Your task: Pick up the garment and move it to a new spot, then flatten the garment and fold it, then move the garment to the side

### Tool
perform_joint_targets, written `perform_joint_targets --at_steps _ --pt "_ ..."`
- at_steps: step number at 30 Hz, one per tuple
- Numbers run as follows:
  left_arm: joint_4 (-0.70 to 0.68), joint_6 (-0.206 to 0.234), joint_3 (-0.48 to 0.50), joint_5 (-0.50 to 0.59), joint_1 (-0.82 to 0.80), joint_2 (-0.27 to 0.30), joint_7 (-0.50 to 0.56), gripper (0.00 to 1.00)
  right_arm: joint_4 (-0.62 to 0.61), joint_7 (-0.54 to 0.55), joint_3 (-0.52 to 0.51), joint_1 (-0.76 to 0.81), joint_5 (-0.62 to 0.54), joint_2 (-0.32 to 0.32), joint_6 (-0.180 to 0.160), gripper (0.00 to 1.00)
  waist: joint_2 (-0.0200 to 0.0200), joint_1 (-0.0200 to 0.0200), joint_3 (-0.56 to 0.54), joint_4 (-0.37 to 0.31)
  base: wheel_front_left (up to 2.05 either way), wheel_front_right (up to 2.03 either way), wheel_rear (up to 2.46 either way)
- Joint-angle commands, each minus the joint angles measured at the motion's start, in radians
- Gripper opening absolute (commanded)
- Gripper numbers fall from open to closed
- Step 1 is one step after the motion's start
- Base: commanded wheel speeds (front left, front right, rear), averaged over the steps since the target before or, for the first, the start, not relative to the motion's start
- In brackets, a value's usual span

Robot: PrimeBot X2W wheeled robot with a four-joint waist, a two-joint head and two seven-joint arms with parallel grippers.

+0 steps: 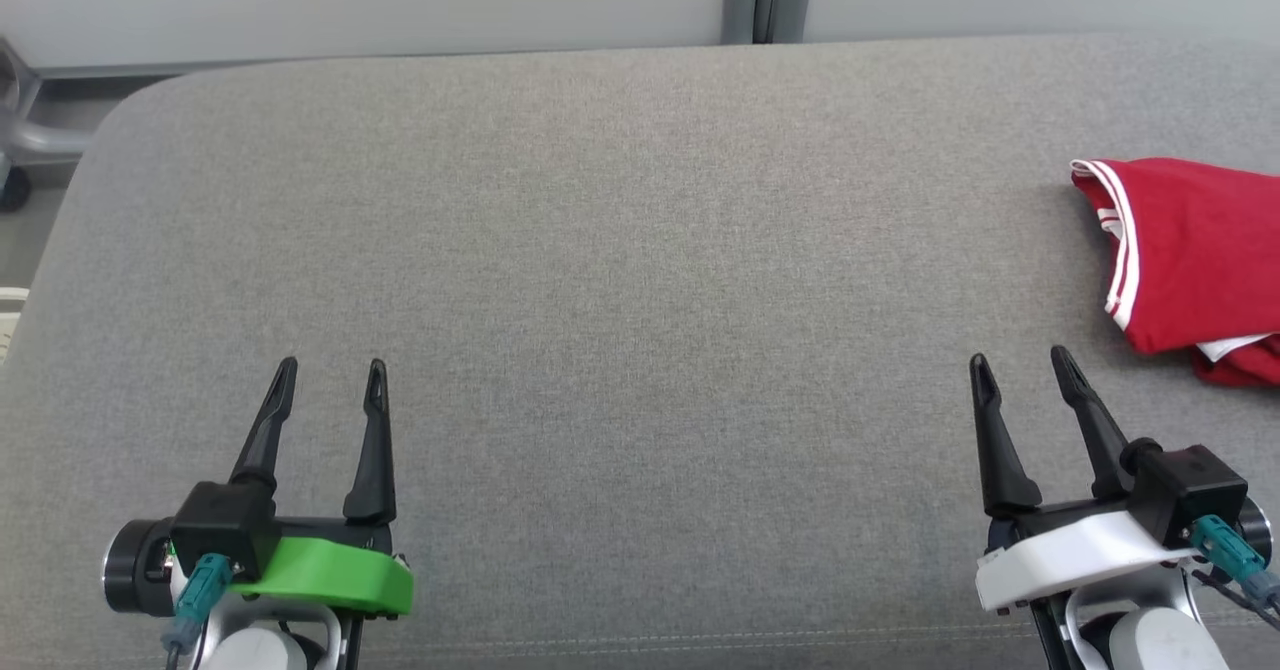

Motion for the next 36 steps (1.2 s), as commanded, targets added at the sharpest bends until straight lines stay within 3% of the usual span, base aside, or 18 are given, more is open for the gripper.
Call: perform_joint_targets --at_steps 1,9,36 --pt "-0.001 0.007 0.001 -0.005 0.023 0.009 0.006 1.0 -0.015 0.011 -0.001 0.03 -0.001 0.004 -0.002 1.0 0.0 0.0 -0.05 -0.014 0.0 0.0 0.0" --pt "0.023 -0.005 -0.011 -0.014 0.051 0.017 0.015 1.0 -0.027 0.052 -0.027 0.096 -0.001 0.009 -0.002 1.0 0.0 0.0 -0.1 -0.021 0.0 0.0 0.0" --pt "0.064 0.021 -0.017 -0.046 0.088 0.031 0.04 1.0 -0.096 0.088 -0.043 0.171 -0.016 0.013 -0.002 1.0 0.0 0.0 -0.153 -0.032 0.0 0.0 0.0"
